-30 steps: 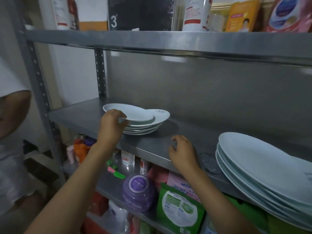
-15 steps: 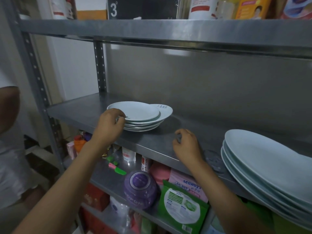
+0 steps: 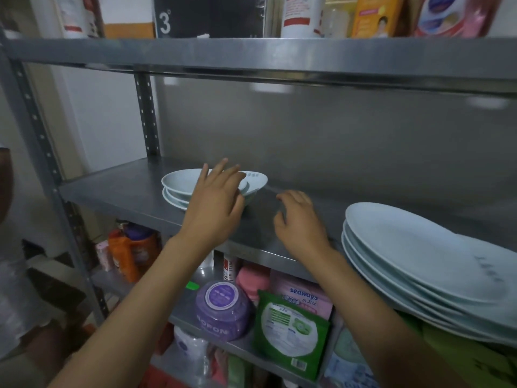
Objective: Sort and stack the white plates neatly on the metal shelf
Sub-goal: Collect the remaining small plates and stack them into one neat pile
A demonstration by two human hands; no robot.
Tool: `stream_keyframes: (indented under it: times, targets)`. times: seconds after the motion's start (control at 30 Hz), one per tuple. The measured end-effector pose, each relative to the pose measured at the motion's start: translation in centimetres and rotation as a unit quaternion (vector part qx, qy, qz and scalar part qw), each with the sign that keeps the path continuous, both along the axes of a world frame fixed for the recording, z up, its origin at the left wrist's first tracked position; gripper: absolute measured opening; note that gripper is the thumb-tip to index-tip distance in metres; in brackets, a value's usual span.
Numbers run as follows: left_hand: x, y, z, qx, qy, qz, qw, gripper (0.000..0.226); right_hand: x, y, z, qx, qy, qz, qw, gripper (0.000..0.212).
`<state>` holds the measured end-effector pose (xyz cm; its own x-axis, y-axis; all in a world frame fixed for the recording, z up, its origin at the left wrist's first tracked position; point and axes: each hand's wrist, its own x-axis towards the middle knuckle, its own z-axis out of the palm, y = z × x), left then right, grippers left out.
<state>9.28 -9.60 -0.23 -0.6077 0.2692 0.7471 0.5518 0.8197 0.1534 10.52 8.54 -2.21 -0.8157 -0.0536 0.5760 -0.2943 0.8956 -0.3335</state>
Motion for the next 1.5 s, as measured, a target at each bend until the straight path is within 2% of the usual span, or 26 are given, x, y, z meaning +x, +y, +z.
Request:
stream_keyframes:
  times: [0.33, 0.47, 0.6, 0.87, 0.97, 1.13, 1.3, 1.43, 1.5]
  targets:
    - [5.0, 6.0, 2.1, 0.024, 0.008, -0.048, 0.999, 0.052, 6.8, 2.1, 6.1, -0.027, 0.110, 0.003, 0.994, 0.043]
    - [7.5, 10.3, 4.2, 0.052, -0.006, -0.104, 0.993, 0.051, 9.7, 6.6, 8.1, -0.025, 0.121, -0.007, 0.992, 0.043]
    - [10.2, 16.4, 5.5, 0.052, -0.002, -0.141, 0.989, 0.056, 12.1, 13.4, 8.8, -0.029, 0.132, -0.059, 0.989, 0.042]
    - [16.2, 34.0, 5.9, 0.015, -0.028, -0.234, 0.972, 0.056, 19.0, 30.5, 6.6, -0.041, 0.142, -0.184, 0.972, 0.040]
    - [18.5, 40.4, 5.4, 0.033, -0.040, -0.282, 0.958, 0.052, 21.8, 37.3, 5.8, -0.063, 0.143, -0.221, 0.963, 0.040]
    - [21.2, 51.1, 3.0, 0.041, -0.079, -0.343, 0.935, 0.045, 25.9, 48.6, 3.2, -0.104, 0.125, -0.277, 0.947, 0.035]
    - [22.0, 59.5, -0.3, 0.069, -0.123, -0.363, 0.921, 0.038, 28.4, 57.9, 0.2, -0.166, 0.082, -0.334, 0.924, 0.034]
    - [20.8, 63.7, -1.8, 0.095, -0.184, -0.351, 0.913, 0.052, 28.9, 62.4, -2.0, -0.152, 0.060, -0.356, 0.920, 0.034]
    - [20.1, 65.2, -2.6, 0.078, -0.204, -0.315, 0.924, 0.063, 28.5, 63.6, -2.6, -0.123, 0.050, -0.352, 0.926, 0.035]
